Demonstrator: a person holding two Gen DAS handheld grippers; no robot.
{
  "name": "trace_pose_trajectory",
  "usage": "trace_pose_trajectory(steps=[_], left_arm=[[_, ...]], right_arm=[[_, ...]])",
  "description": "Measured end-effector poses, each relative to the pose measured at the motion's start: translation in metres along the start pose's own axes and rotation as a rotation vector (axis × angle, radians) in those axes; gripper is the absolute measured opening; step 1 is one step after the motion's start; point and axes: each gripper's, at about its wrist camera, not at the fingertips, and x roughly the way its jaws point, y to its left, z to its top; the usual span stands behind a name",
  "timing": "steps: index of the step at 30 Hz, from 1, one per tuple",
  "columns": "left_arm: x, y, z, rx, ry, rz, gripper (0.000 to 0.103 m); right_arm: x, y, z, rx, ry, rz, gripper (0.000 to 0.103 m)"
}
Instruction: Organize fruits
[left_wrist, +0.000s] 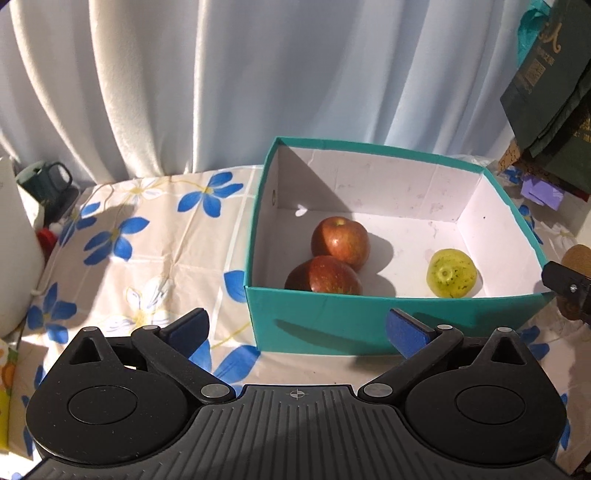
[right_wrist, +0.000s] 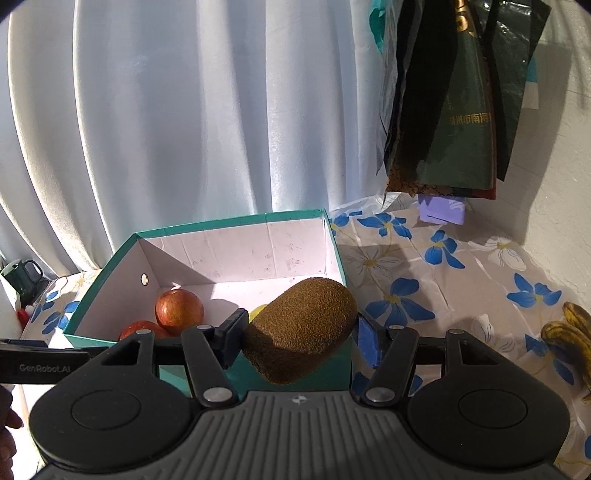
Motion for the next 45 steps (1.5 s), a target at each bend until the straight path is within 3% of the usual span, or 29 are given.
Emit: trace_pose_trajectory(steps=[5, 9, 18, 25, 27, 30, 33, 37, 39, 45], left_arm=[[-0.008, 0.020, -0.005, -0.111, 0.011, -0.042, 0.103], [-0.008, 0.034, -0.008, -0.197, 0.028, -0.035, 0.103], [-0.002, 0.037, -0.007, -0.194, 0.045, -0.022, 0.103], [0.006, 0.035, -0.005, -0.197, 0.071, -0.043, 0.103], [0.008, 0.033, -0.005, -0.189, 0.084, -0.052, 0.103], [0.009, 0.028, -0.006, -0.164, 0.100, -0.053, 0.103], [0.008, 0.024, -0.009, -0.129, 0.109, -0.088, 0.103], [0.003, 0.018, -0.014, -0.085, 0.108, -0.137, 0.103], [-0.001, 0.014, -0.017, -0.051, 0.105, -0.126, 0.103], [-0.007, 0.008, -0.039, 0.035, 0.118, -0.127, 0.103]], right_arm=[[0.018, 0.010, 0.004, -0.027, 0.016, 0.005, 0.062], [0.033, 0.018, 0.004, -0.049, 0.026, 0.019, 0.062], [0.071, 0.023, -0.001, -0.062, 0.103, -0.019, 0.061], [0.076, 0.026, -0.002, -0.098, 0.130, -0.053, 0.057], [0.073, 0.024, -0.001, -0.088, 0.125, -0.043, 0.063], [0.055, 0.021, 0.002, -0.074, 0.069, -0.015, 0.088], [0.026, 0.018, 0.000, -0.046, 0.008, 0.020, 0.103], [-0.015, 0.013, -0.010, -0.025, -0.090, 0.037, 0.103], [-0.032, 0.012, -0.020, -0.028, -0.125, 0.028, 0.103], [-0.049, 0.002, -0.049, 0.026, -0.033, 0.058, 0.103]])
